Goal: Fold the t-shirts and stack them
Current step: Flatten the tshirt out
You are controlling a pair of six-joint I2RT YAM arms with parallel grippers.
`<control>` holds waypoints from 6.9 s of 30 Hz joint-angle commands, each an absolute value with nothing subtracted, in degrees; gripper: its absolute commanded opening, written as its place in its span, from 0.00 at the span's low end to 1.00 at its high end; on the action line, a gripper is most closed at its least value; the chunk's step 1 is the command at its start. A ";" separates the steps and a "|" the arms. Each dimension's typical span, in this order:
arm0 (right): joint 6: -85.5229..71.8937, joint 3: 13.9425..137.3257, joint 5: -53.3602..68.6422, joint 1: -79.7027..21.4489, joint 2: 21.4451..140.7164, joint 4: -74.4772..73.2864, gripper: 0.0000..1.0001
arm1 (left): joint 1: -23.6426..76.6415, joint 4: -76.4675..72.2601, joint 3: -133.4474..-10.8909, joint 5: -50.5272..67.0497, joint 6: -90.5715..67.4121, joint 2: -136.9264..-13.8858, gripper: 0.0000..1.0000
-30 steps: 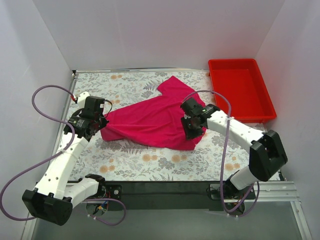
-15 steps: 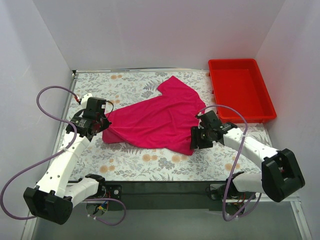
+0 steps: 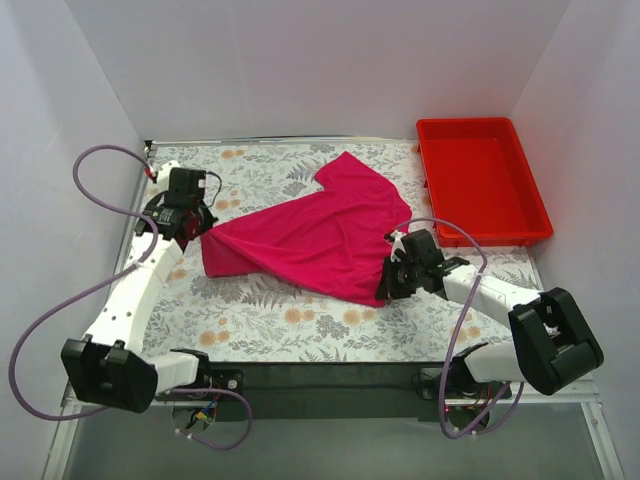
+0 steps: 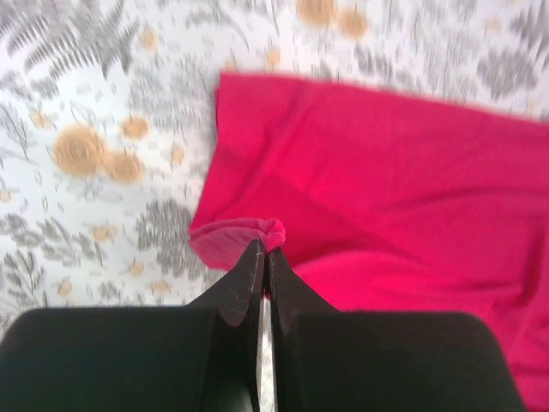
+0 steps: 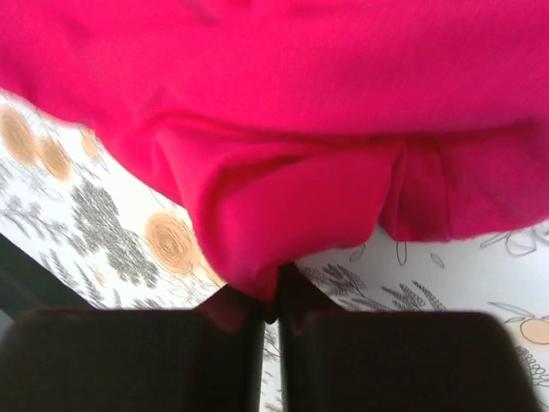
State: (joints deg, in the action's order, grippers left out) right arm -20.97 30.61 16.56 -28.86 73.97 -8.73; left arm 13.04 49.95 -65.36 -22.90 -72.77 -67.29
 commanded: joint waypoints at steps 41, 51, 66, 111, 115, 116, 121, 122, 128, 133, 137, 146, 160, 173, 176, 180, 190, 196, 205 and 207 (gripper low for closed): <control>-17.39 49.66 13.30 -30.76 78.32 -36.83 0.52 | -2.37 43.15 -50.97 -11.25 -77.97 -52.12 0.00; -21.71 42.46 3.16 -25.14 72.77 -29.38 0.44 | -1.58 43.33 -51.51 -10.72 -76.20 -53.26 0.00; -15.39 52.26 -6.73 -22.76 79.73 -28.62 0.01 | 1.23 43.33 -52.73 -15.02 -74.27 -54.67 0.00; -10.99 64.22 0.27 -20.48 93.77 -22.85 0.10 | 1.49 41.48 -51.85 -12.04 -74.27 -55.90 0.00; -10.90 70.21 -5.08 -18.81 96.76 -22.50 0.10 | 1.49 41.92 -52.21 -12.74 -74.00 -55.99 0.00; -10.81 71.09 -6.32 -18.37 98.25 -22.41 0.10 | 1.49 41.92 -52.12 -12.83 -74.00 -55.81 0.00; -9.67 74.35 -8.89 -16.44 102.47 -21.27 0.18 | 1.49 42.19 -51.50 -13.01 -73.83 -55.46 0.00; -9.23 74.70 -8.44 -16.35 103.26 -21.36 0.21 | 1.49 42.27 -51.42 -13.01 -73.83 -55.37 0.00; -9.75 72.44 -3.96 -16.44 99.42 -23.91 0.47 | 1.49 42.36 -51.50 -13.01 -74.00 -55.46 0.00; -12.39 66.89 -2.29 -16.44 92.99 -27.85 0.50 | 1.49 42.19 -51.77 -12.83 -74.00 -55.55 0.00; -13.79 62.76 -2.28 -16.44 91.32 -28.91 0.49 | 1.49 42.10 -51.94 -12.83 -74.00 -55.63 0.00; -14.94 60.73 2.37 -16.44 96.41 -28.39 0.45 | 1.49 41.92 -51.94 -12.30 -73.92 -55.81 0.00; -16.26 57.40 6.15 -16.70 98.79 -26.37 0.33 | 1.49 41.57 -51.68 -12.04 -73.92 -55.81 0.00; -14.24 77.72 -1.39 -16.35 88.34 -34.00 0.01 | 1.49 39.29 -71.05 -14.32 -74.36 -63.97 0.00; -12.40 89.50 -4.56 -15.82 86.67 -35.86 0.01 | 1.32 38.15 -81.77 -16.60 -74.97 -68.79 0.00; -10.29 101.38 -8.87 -14.94 84.20 -35.86 0.01 | 1.32 37.00 -94.52 -19.68 -75.41 -73.47 0.00; -0.45 106.19 -17.67 -14.50 67.52 -26.91 0.01 | 1.32 30.59 -106.34 -24.08 -68.39 -63.48 0.00; 7.27 103.36 -15.39 -14.50 55.12 -19.96 0.01 | 4.48 28.31 -108.54 -23.82 -62.50 -56.43 0.00; 13.27 106.79 -8.90 -14.59 52.64 -19.77 0.01 | 10.37 24.96 -105.47 -23.46 -56.61 -51.24 0.00; 13.45 106.87 -6.95 -14.59 53.78 -20.65 0.01 | 11.25 24.96 -103.55 -23.99 -55.29 -52.03 0.00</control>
State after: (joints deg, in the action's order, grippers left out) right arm 9.87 106.78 -7.73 -15.00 51.09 -21.61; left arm 10.39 24.67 -106.69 -20.49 -59.68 -48.34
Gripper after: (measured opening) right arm 0.019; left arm 0.020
